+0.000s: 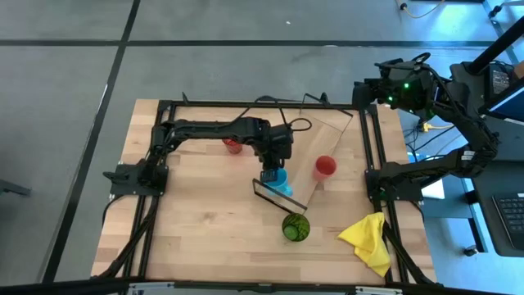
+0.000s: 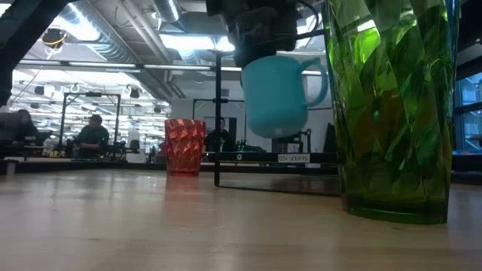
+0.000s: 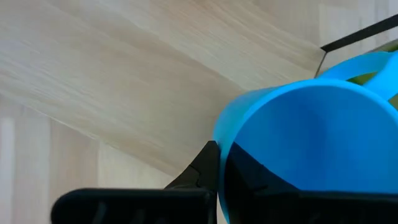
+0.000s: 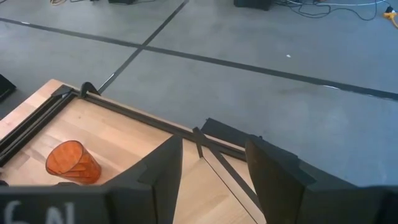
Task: Stack small to large cups/mugs on shelf
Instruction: Put the blue mug on the shelf
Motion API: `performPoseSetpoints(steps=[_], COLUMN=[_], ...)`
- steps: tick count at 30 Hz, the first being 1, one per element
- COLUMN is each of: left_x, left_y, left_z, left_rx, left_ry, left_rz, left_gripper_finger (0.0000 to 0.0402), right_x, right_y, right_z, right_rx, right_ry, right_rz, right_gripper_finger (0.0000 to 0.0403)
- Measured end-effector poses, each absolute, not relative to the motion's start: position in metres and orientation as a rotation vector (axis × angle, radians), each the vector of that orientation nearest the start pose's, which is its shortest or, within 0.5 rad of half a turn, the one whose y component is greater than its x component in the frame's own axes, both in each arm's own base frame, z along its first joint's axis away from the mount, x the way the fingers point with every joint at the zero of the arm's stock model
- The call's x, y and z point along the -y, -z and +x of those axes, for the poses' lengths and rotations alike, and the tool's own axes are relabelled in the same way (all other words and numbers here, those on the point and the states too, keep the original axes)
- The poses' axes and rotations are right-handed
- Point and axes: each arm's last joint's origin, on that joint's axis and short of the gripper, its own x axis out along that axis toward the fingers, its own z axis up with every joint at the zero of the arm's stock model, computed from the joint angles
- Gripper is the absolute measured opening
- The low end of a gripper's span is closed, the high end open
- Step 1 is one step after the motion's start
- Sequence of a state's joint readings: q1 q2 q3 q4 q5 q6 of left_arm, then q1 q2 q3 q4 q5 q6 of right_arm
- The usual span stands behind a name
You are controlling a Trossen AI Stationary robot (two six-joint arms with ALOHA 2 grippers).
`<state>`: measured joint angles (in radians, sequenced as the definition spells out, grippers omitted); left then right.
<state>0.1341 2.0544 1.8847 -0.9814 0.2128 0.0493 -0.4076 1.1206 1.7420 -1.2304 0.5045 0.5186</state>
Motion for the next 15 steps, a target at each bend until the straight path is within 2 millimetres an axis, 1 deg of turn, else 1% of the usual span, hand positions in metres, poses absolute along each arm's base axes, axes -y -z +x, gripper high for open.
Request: performPoseSetpoints(steps=[9, 15], left_x=[-0.043, -0.041], left_y=[-0.270, -0.267], left_z=[0.436, 0.437], left_rx=[-1.081, -1.096], left_ry=[0.080, 0.011], left_rz=[-0.205, -0.205], left_gripper_finger=[0.0005, 0.0004], right_x=[0.070, 0.070], right_y=[-0.479, -0.478], right_z=[0.128, 0.128], right_rx=[-0.382, -0.386], right_ry=[1.023, 1.024], right_rz=[0.459, 0.462], right_gripper_finger=[0.0178, 0.0178])
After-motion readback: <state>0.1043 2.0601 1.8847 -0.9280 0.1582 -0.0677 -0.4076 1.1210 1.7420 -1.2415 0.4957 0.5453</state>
